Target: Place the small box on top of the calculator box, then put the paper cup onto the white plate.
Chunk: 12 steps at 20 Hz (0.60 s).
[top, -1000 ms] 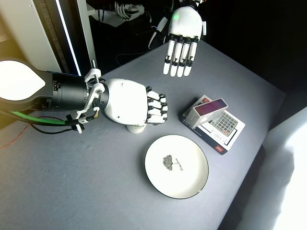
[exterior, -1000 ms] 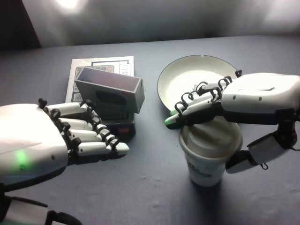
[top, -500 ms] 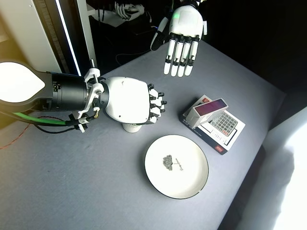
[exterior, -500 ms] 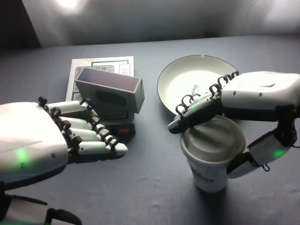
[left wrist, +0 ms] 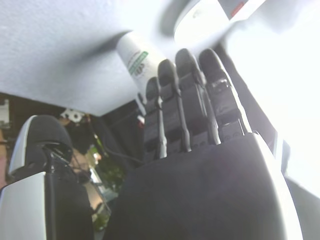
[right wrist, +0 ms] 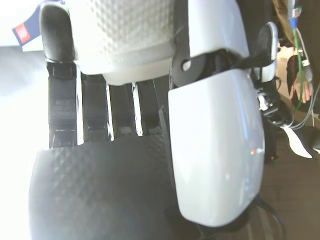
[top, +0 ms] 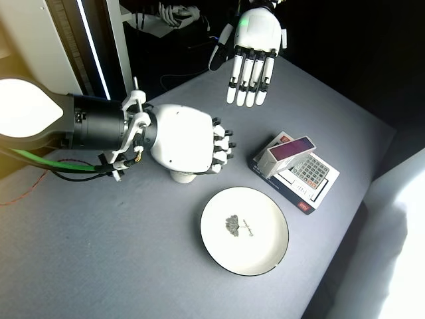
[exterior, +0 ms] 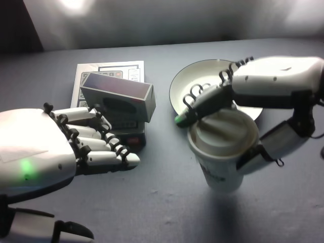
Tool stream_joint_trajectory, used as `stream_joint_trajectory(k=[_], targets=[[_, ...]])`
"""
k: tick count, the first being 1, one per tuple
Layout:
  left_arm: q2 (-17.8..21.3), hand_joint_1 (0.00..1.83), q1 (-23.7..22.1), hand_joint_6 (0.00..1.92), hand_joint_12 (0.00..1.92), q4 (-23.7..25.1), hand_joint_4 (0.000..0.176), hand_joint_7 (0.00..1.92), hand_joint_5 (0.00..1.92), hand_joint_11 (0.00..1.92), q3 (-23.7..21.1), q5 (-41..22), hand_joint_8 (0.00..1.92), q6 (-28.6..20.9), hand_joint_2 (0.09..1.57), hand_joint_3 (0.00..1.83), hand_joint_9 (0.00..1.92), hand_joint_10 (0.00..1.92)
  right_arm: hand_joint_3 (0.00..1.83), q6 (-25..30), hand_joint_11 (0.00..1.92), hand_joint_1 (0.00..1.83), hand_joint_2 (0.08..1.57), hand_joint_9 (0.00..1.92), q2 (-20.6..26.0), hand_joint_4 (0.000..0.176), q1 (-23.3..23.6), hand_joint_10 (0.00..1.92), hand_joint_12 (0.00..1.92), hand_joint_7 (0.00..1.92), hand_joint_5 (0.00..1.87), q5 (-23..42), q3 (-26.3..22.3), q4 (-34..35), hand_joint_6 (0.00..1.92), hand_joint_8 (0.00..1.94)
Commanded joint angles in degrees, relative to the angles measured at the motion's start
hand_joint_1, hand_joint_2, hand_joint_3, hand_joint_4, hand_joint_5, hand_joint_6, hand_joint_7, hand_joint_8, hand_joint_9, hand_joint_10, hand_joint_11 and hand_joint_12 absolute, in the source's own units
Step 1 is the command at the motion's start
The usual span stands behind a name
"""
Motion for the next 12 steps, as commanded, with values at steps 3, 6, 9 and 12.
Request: stream_joint_trajectory(k=[3, 6, 9, 12], targets=[[0.2, 0.34, -0.9, 0.01, 0.72, -1.1, 0.0, 0.42, 0.31, 0.0, 0.1, -5.1, 0.0, 0.0, 1.15, 0.0, 0.39, 0.01, 0.0, -3.7, 0.64, 1.19, 1.18, 0.97, 0.5, 0.013, 2.7, 0.29, 1.25, 0.87, 0.86, 1.1, 0.0, 4.9, 1.23, 1.11], [0.0, 0.35, -1.1, 0.01, 0.79, -0.8, 0.0, 0.43, 0.33, 0.0, 0.1, -4.8, 0.0, 0.0, 1.15, 0.0, 0.41, 0.01, 0.0, -8.9, 0.65, 1.36, 1.16, 0.76, 0.3, 0.0, 4.7, 1.33, 1.23, 0.89, 0.89, 0.2, 0.0, 8.5, 1.19, 1.03], [0.0, 0.34, -1.1, 0.0, 0.77, -0.6, 0.0, 0.44, 0.35, 0.0, 0.2, -4.7, 0.0, 0.0, 1.15, 0.0, 0.41, 0.0, 0.0, -12.6, 0.63, 1.35, 1.17, 0.75, -1.5, 0.0, 6.6, 1.35, 1.25, 0.89, 0.87, -0.4, 1.5, 11.9, 1.22, 1.05], [-0.4, 0.34, -1.8, 0.0, 0.72, -0.3, 0.0, 0.42, 0.33, 0.0, 0.4, -4.4, 0.0, 0.0, 1.16, 0.0, 0.39, 0.0, 0.0, -14.8, 0.62, 1.35, 1.18, 0.74, -4.3, 0.0, 8.3, 1.38, 1.27, 0.86, 0.84, -0.5, 5.8, 13.4, 1.25, 1.08]])
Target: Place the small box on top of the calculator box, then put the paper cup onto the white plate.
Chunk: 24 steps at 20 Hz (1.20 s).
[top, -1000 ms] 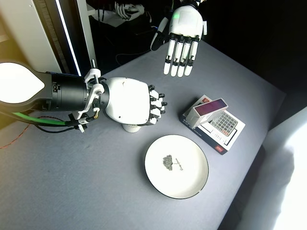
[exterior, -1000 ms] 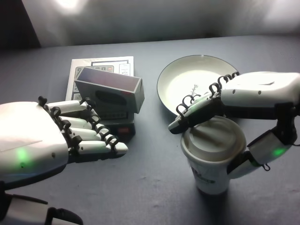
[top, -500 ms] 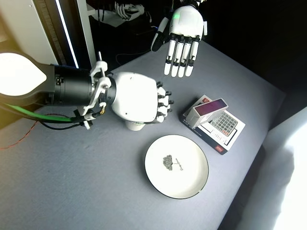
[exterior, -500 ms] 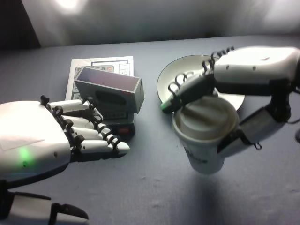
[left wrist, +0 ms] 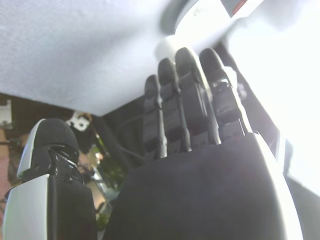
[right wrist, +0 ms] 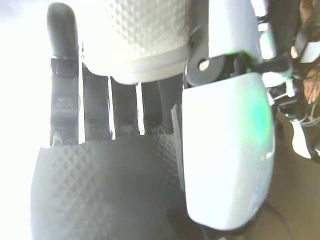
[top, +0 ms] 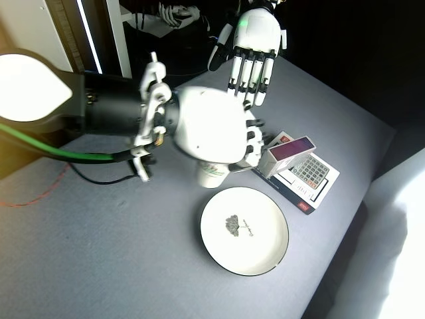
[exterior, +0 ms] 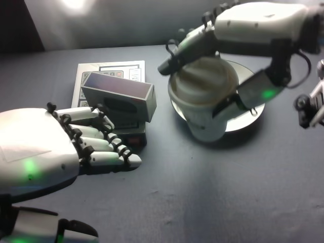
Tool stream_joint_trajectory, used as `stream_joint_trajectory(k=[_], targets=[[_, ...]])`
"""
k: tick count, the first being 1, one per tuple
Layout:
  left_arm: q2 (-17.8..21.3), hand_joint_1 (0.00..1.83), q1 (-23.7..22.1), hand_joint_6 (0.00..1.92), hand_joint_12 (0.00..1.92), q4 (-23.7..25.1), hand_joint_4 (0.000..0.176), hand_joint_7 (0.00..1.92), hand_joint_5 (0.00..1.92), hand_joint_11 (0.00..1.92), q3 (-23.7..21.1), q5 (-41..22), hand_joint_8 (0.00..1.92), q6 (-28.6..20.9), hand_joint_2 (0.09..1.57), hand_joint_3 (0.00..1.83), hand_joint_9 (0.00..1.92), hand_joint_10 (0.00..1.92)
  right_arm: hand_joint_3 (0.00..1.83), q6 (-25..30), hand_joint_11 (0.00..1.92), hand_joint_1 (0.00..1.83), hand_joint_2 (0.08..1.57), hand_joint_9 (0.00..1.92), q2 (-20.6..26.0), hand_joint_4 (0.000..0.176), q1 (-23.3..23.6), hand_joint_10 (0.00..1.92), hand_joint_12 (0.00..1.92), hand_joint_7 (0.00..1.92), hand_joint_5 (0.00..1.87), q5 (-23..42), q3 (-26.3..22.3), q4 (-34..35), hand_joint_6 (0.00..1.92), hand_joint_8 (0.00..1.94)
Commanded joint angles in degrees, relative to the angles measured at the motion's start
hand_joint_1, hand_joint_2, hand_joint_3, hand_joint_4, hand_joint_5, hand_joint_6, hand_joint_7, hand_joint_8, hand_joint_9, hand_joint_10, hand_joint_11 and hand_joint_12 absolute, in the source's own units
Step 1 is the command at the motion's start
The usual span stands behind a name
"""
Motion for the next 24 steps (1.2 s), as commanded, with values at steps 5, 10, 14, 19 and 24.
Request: stream_joint_trajectory(k=[5, 10, 14, 19, 24], targets=[[0.0, 0.38, -1.3, 0.0, 0.71, -1.0, 0.0, 0.42, 0.31, 0.0, 0.3, -4.8, 0.0, -0.1, 1.16, 0.0, 0.38, 0.0, 0.0, -4.9, 0.64, 1.19, 1.18, 0.86, -4.1, 0.009, 1.3, 0.55, 1.26, 0.87, 0.84, 4.9, 8.4, 7.5, 1.25, 1.11], [-0.1, 0.46, -1.5, 0.0, 0.82, -0.2, 0.0, 0.45, 0.35, 0.0, 0.5, -4.6, 0.0, -0.6, 1.17, 0.0, 0.43, 0.01, 0.0, -22.2, 0.61, 1.22, 1.18, 0.76, -6.2, 0.0, -1.2, 0.82, 1.26, 0.87, 0.85, 7.7, 11.4, 22.1, 1.25, 1.09], [-0.2, 0.44, -1.6, 0.0, 0.8, 0.5, 0.0, 0.44, 0.34, 0.0, 0.9, -4.6, 0.0, -1.2, 1.19, 0.01, 0.42, 0.0, 0.0, -30.3, 0.6, 1.2, 1.17, 0.93, -6.6, 0.005, -5.8, 0.27, 1.24, 0.87, 0.88, 9.7, 11.4, 36.0, 1.21, 1.11], [-0.5, 0.46, -2.0, 0.0, 0.8, 1.7, 0.0, 0.44, 0.34, 0.0, 1.0, -4.6, 0.0, -2.1, 1.19, 0.0, 0.42, 0.0, 0.0, -37.2, 0.66, 1.22, 1.14, 1.02, -7.2, 0.001, -9.4, 0.15, 1.19, 0.93, 0.95, 12.0, 11.4, 46.1, 1.11, 1.01], [-0.5, 0.46, -2.2, 0.0, 0.78, 2.2, 0.0, 0.45, 0.34, 0.0, 1.2, -4.6, 0.0, -2.6, 1.19, 0.0, 0.42, 0.0, 0.0, -47.6, 0.61, 1.19, 1.18, 1.01, -7.8, 0.012, -11.0, 0.1, 1.23, 0.87, 0.86, 17.5, 11.4, 54.5, 1.24, 1.11]])
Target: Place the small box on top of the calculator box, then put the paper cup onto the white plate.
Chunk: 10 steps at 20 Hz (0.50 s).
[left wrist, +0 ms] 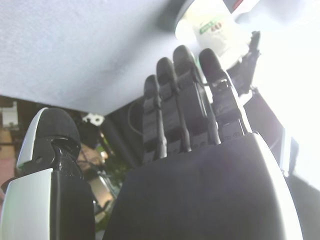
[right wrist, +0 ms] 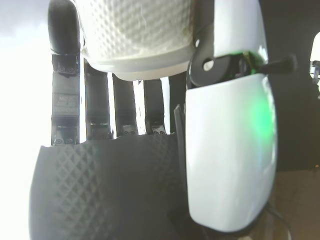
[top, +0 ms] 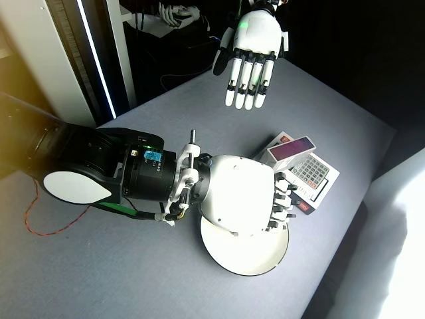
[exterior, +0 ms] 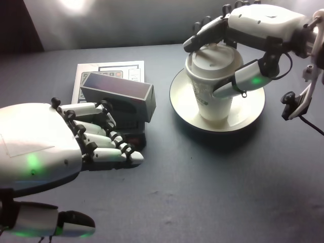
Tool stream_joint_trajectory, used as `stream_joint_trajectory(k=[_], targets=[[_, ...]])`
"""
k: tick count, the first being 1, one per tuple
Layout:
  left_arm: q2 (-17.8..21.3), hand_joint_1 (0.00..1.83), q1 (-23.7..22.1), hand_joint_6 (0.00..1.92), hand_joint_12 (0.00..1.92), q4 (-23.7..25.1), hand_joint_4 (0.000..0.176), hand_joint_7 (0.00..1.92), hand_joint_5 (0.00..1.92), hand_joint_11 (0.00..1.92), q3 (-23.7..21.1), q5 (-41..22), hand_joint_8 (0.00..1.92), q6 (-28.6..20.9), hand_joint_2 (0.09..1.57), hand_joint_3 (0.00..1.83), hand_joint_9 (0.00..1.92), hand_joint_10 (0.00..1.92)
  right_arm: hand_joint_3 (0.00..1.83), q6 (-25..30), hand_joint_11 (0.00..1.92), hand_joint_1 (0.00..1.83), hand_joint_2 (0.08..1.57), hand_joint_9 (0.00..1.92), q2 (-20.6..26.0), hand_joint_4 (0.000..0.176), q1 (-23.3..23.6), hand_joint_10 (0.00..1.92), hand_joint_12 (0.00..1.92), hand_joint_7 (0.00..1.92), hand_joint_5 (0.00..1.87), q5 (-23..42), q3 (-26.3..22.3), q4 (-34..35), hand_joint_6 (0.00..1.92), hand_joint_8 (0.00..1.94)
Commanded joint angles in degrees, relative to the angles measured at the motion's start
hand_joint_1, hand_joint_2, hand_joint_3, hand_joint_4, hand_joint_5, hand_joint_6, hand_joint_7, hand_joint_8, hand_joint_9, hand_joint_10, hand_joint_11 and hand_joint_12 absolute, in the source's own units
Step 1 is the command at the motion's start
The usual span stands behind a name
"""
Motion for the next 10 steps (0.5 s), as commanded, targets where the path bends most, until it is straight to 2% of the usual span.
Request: stream_joint_trajectory(k=[1, 3, 4, 7, 8, 9, 10], targets=[[0.1, 0.43, -0.7, 0.0, 0.79, -1.1, 0.0, 0.45, 0.34, 0.0, 0.2, -5.1, 0.0, -0.3, 1.2, 0.0, 0.43, 0.0, 0.0, -1.3, 0.61, 1.19, 1.17, 1.02, 0.6, 0.013, 0.1, 0.09, 1.23, 0.88, 0.86, 9.8, 0.1, 2.5, 1.23, 1.09], [0.1, 0.47, -0.7, 0.0, 0.82, -0.9, 0.0, 0.47, 0.35, 0.0, 0.2, -5.1, 0.0, -0.4, 1.19, 0.0, 0.45, 0.01, 0.01, -3.3, 0.54, 1.17, 1.22, 0.97, 0.2, 0.015, -1.3, 0.07, 1.29, 0.82, 0.75, 12.6, 0.1, 5.0, 1.37, 1.21], [0.1, 0.47, -0.7, 0.0, 0.82, -0.6, 0.0, 0.47, 0.35, 0.0, 0.2, -5.1, 0.0, -0.6, 1.19, 0.0, 0.44, 0.0, 0.0, -3.8, 0.53, 1.17, 1.22, 0.98, 0.1, 0.008, -1.9, 0.08, 1.3, 0.84, 0.73, 13.7, 0.1, 6.5, 1.38, 1.19], [0.1, 0.51, -0.7, 0.0, 0.84, -0.5, 0.0, 0.48, 0.37, 0.0, 0.2, -5.1, 0.0, -0.8, 1.17, 0.0, 0.46, 0.0, 0.0, -4.3, 0.35, 1.14, 1.26, 0.88, 0.1, 0.001, -3.5, 0.04, 1.37, 0.78, 0.64, 15.7, 0.1, 8.2, 1.49, 1.31], [0.1, 0.47, -0.7, 0.0, 0.77, -0.5, 0.0, 0.45, 0.33, 0.0, 0.2, -5.1, 0.0, -0.8, 1.19, 0.0, 0.43, 0.0, 0.0, -4.3, 0.26, 1.09, 1.27, 0.83, 0.1, 0.0, -3.8, 0.01, 1.39, 0.7, 0.67, 15.7, 0.1, 8.2, 1.43, 0.68], [0.1, 0.46, -0.7, 0.0, 0.77, -0.5, 0.0, 0.44, 0.33, 0.0, 0.2, -5.1, 0.0, -0.8, 1.19, 0.01, 0.42, 0.0, 0.0, -4.3, 0.19, 1.19, 1.21, 0.76, 0.1, 0.0, -4.3, 0.0, 1.36, 0.71, 0.58, 16.0, 0.1, 8.2, 0.75, 0.34], [0.1, 0.46, -0.7, 0.0, 0.77, -0.5, 0.0, 0.44, 0.34, 0.0, 0.2, -5.1, 0.0, -0.9, 1.19, 0.0, 0.42, 0.0, 0.0, -4.3, 0.17, 1.2, 1.19, 0.72, 0.1, 0.0, -4.5, 0.01, 1.35, 0.73, 0.63, 16.1, 0.1, 8.1, 0.39, 0.17]])
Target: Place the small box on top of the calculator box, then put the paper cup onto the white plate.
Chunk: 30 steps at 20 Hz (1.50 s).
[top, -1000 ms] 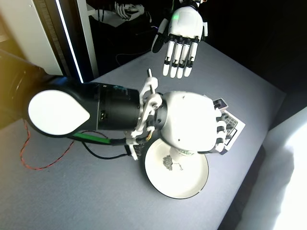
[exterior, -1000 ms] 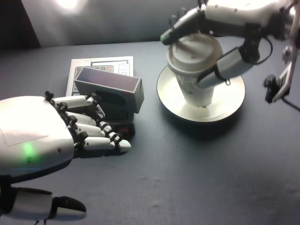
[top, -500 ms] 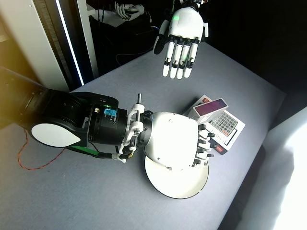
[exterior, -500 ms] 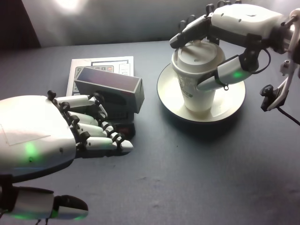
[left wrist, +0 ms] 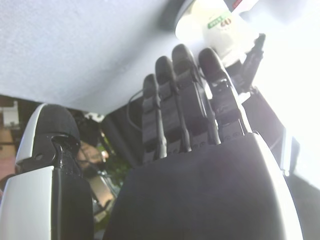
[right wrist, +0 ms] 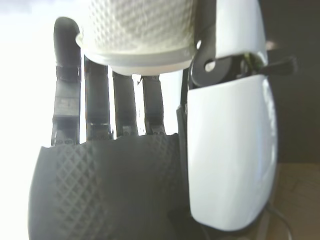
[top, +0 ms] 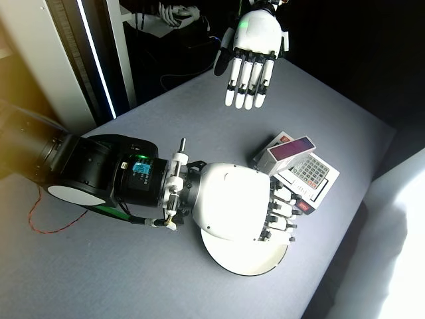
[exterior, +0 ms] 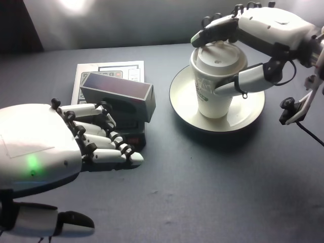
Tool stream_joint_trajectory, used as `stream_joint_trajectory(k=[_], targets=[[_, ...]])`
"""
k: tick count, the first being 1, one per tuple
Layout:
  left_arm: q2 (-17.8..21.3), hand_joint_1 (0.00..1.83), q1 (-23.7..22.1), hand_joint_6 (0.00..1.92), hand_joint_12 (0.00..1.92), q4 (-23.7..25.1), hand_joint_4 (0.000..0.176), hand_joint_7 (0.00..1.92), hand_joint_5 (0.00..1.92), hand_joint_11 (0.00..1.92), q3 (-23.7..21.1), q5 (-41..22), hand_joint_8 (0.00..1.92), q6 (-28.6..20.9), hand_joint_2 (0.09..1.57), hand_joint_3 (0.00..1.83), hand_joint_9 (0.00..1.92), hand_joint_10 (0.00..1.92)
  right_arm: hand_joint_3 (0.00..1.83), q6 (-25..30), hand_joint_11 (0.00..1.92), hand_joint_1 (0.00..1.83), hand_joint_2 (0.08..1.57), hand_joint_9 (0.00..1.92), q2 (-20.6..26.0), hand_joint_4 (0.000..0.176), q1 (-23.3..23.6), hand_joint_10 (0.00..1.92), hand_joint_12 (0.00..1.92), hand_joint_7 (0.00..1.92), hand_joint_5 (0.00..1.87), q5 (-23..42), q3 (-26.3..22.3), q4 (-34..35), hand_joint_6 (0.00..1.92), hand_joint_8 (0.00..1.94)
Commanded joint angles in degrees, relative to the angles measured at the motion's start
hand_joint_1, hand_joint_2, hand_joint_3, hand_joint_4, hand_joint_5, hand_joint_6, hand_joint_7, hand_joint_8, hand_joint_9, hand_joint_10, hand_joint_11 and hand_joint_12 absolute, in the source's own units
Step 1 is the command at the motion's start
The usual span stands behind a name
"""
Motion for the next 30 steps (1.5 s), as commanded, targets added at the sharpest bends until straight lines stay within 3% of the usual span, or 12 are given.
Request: stream_joint_trajectory(k=[1, 6, 9, 11, 15, 17, 22, 23, 26, 28, 30], targets=[[0.1, 0.47, -0.7, 0.0, 0.76, -1.3, 0.0, 0.43, 0.33, 0.0, 0.2, -5.1, 0.0, -0.2, 1.19, 0.0, 0.41, 0.0, 0.0, 0.3, 0.16, 1.18, 1.16, 0.69, 0.7, 0.0, 0.0, 0.0, 1.35, 0.73, 0.64, 6.9, 0.1, 0.1, 0.22, 0.08], [0.1, 0.5, -0.7, 0.0, 0.75, -1.1, 0.0, 0.44, 0.33, 0.0, 0.2, -5.1, 0.0, -0.5, 1.19, 0.0, 0.41, 0.0, 0.0, 0.3, 0.09, 1.05, 1.05, 0.66, 0.8, 0.0, -0.3, 0.0, 1.35, 0.73, 0.7, 6.6, 0.1, -0.6, 0.04, 0.0], [0.1, 0.45, -0.8, 0.0, 0.73, -1.2, 0.0, 0.43, 0.34, 0.0, 0.2, -5.1, 0.0, -0.6, 1.2, 0.0, 0.4, 0.0, 0.0, 0.7, 0.01, 0.82, 1.08, 0.53, 1.2, 0.0, -0.6, 0.0, 1.28, 0.57, 0.51, 6.1, -0.2, -1.3, 0.0, 0.0], [0.1, 0.48, -0.8, 0.01, 0.77, -1.2, 0.0, 0.46, 0.36, 0.0, 0.2, -5.1, 0.01, -0.6, 1.19, 0.0, 0.43, 0.01, 0.0, 0.7, 0.0, 0.69, 1.01, 0.44, 1.8, 0.0, -0.7, 0.0, 1.16, 0.47, 0.39, 6.2, -0.8, -2.6, 0.0, 0.0], [0.1, 0.5, -0.8, 0.0, 0.74, -1.2, 0.0, 0.46, 0.35, 0.0, 0.2, -5.1, 0.0, -0.8, 1.19, 0.0, 0.42, 0.0, 0.0, 0.7, 0.0, 0.6, 0.93, 0.33, 2.8, 0.0, -0.8, 0.0, 1.0, 0.35, 0.27, 6.7, -1.9, -5.1, 0.0, 0.0], [0.1, 0.5, -0.9, 0.0, 0.73, -1.2, 0.0, 0.45, 0.34, 0.0, 0.2, -5.1, 0.0, -0.8, 1.19, 0.0, 0.42, 0.0, 0.0, 0.7, 0.0, 0.61, 0.91, 0.31, 3.0, 0.0, -0.9, 0.0, 0.98, 0.33, 0.26, 6.7, -1.9, -5.1, 0.0, 0.0], [0.1, 0.52, -1.0, 0.0, 0.75, -1.2, 0.0, 0.45, 0.35, 0.0, 0.2, -5.1, 0.0, -0.9, 1.18, 0.0, 0.43, 0.0, 0.0, 0.8, 0.0, 0.59, 0.88, 0.2, 3.7, 0.0, -0.9, 0.0, 0.69, 0.19, 0.15, 6.6, -2.3, -5.1, 0.0, 0.0], [0.1, 0.53, -1.0, 0.0, 0.78, -1.2, 0.0, 0.47, 0.37, 0.0, 0.2, -5.1, 0.0, -0.9, 1.18, 0.0, 0.44, 0.01, 0.0, 1.4, 0.0, 0.57, 0.85, 0.15, 4.1, 0.0, -0.9, 0.0, 0.6, 0.14, 0.11, 6.8, -2.5, -5.2, 0.0, 0.0], [0.0, 0.53, -1.1, 0.0, 0.79, -1.2, 0.0, 0.47, 0.37, 0.0, 0.1, -5.1, 0.0, -0.9, 1.17, 0.0, 0.45, 0.01, 0.0, 6.4, 0.0, 0.57, 0.84, 0.14, 5.8, 0.0, -0.1, 0.0, 0.57, 0.13, 0.1, 7.2, -3.2, -7.8, 0.0, 0.0], [-0.1, 0.51, -1.4, 0.0, 0.79, -1.2, 0.0, 0.46, 0.36, 0.0, 0.1, -4.9, 0.0, -0.9, 1.18, 0.0, 0.44, 0.0, 0.0, 6.6, 0.0, 0.63, 0.82, 0.01, 8.3, 0.0, 0.6, 0.0, 0.21, 0.01, 0.0, 6.0, -5.1, -8.7, 0.0, 0.0], [-0.1, 0.5, -1.4, 0.0, 0.78, -1.2, 0.0, 0.46, 0.36, 0.0, 0.1, -4.7, 0.0, -0.9, 1.18, 0.0, 0.44, 0.0, 0.0, 7.9, 0.0, 0.74, 0.79, 0.0, 11.7, 0.0, 2.4, 0.0, 0.12, 0.0, 0.0, 3.9, -7.4, -12.8, 0.0, 0.0]])
